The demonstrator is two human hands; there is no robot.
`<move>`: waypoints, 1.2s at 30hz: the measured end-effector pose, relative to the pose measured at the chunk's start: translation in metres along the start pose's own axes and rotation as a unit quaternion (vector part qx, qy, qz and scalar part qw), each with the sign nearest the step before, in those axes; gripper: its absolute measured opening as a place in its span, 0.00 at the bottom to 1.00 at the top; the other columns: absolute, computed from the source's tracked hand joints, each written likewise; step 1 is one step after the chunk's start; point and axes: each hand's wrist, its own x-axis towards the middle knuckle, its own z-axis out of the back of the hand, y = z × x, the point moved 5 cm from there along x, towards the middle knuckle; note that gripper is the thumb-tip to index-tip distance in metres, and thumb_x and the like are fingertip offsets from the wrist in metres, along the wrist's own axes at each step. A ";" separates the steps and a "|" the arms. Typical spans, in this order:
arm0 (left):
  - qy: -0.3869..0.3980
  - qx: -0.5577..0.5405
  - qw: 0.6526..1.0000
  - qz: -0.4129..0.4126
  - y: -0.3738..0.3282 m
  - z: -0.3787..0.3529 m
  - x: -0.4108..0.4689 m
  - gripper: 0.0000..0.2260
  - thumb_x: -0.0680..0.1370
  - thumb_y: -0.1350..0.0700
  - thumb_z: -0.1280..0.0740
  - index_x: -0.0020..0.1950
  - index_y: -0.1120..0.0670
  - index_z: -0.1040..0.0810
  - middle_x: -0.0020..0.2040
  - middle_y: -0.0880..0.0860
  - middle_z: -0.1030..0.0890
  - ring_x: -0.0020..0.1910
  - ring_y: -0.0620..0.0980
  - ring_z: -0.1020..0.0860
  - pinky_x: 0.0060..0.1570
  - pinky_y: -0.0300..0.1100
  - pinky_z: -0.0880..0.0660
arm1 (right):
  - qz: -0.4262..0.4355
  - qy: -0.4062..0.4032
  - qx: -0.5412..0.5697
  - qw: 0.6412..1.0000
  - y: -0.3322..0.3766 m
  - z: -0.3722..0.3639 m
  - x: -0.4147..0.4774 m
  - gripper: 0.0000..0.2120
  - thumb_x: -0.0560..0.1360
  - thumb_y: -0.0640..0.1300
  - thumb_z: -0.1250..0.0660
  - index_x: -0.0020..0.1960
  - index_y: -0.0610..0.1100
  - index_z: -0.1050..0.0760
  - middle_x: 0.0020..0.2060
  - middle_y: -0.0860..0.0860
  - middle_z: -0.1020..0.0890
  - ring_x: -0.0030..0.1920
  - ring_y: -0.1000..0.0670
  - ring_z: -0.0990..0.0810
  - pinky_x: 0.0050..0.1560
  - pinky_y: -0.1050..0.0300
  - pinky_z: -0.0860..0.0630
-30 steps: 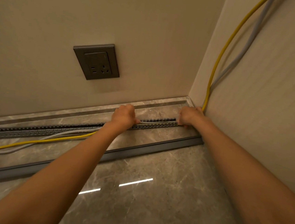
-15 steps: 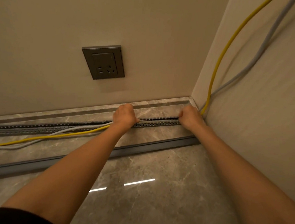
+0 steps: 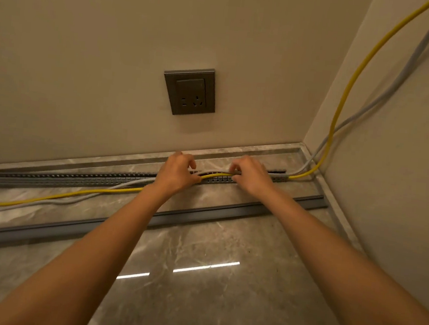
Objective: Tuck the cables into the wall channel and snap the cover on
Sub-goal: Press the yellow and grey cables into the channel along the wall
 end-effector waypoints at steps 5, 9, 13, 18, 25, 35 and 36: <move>0.005 0.128 0.991 -0.047 0.026 -0.004 -0.013 0.15 0.74 0.58 0.31 0.58 0.60 0.29 0.60 0.60 0.28 0.57 0.60 0.27 0.55 0.51 0.29 | 0.024 -0.006 0.013 1.000 0.027 -0.014 0.005 0.12 0.76 0.35 0.35 0.59 0.41 0.25 0.58 0.43 0.22 0.59 0.44 0.24 0.59 0.50 0.26; 0.007 0.187 0.979 -0.077 0.032 -0.004 -0.012 0.14 0.77 0.57 0.35 0.61 0.60 0.29 0.60 0.60 0.27 0.59 0.60 0.28 0.56 0.51 0.29 | 0.014 -0.019 0.015 1.000 0.030 -0.019 0.008 0.08 0.76 0.38 0.35 0.54 0.39 0.21 0.55 0.43 0.22 0.57 0.44 0.25 0.56 0.52 0.26; 0.021 0.204 0.972 -0.118 0.036 -0.002 -0.011 0.12 0.79 0.57 0.39 0.60 0.60 0.27 0.59 0.60 0.25 0.57 0.59 0.26 0.52 0.51 0.27 | -0.011 -0.027 0.021 0.999 0.025 -0.020 0.013 0.08 0.76 0.40 0.34 0.52 0.39 0.20 0.53 0.42 0.20 0.55 0.44 0.23 0.54 0.51 0.26; -0.001 0.202 0.969 -0.144 0.045 0.007 -0.008 0.11 0.80 0.58 0.41 0.58 0.60 0.26 0.57 0.60 0.24 0.54 0.60 0.24 0.48 0.52 0.26 | -0.031 -0.040 0.027 0.998 0.025 -0.023 0.017 0.08 0.76 0.39 0.34 0.52 0.38 0.19 0.53 0.42 0.20 0.54 0.44 0.22 0.54 0.51 0.25; -0.024 0.173 0.970 -0.170 0.040 0.024 0.006 0.11 0.78 0.60 0.36 0.59 0.60 0.24 0.55 0.61 0.23 0.52 0.61 0.23 0.47 0.51 0.25 | -0.058 -0.067 0.101 0.991 0.017 -0.026 0.018 0.07 0.75 0.37 0.33 0.50 0.37 0.18 0.50 0.42 0.20 0.45 0.51 0.28 0.46 0.60 0.32; -0.010 0.070 0.986 -0.149 0.050 0.013 0.005 0.07 0.76 0.61 0.33 0.50 0.63 0.19 0.50 0.62 0.20 0.49 0.61 0.23 0.47 0.50 0.26 | -0.064 -0.092 0.157 0.981 0.012 -0.032 0.015 0.07 0.74 0.33 0.33 0.49 0.33 0.19 0.50 0.39 0.18 0.52 0.43 0.21 0.50 0.62 0.31; -0.013 0.071 0.986 -0.150 0.050 0.012 0.005 0.08 0.76 0.61 0.33 0.50 0.63 0.19 0.50 0.62 0.20 0.49 0.61 0.23 0.46 0.50 0.26 | -0.062 -0.092 0.157 0.981 0.012 -0.032 0.015 0.07 0.75 0.33 0.34 0.50 0.33 0.19 0.50 0.39 0.18 0.53 0.43 0.21 0.50 0.62 0.31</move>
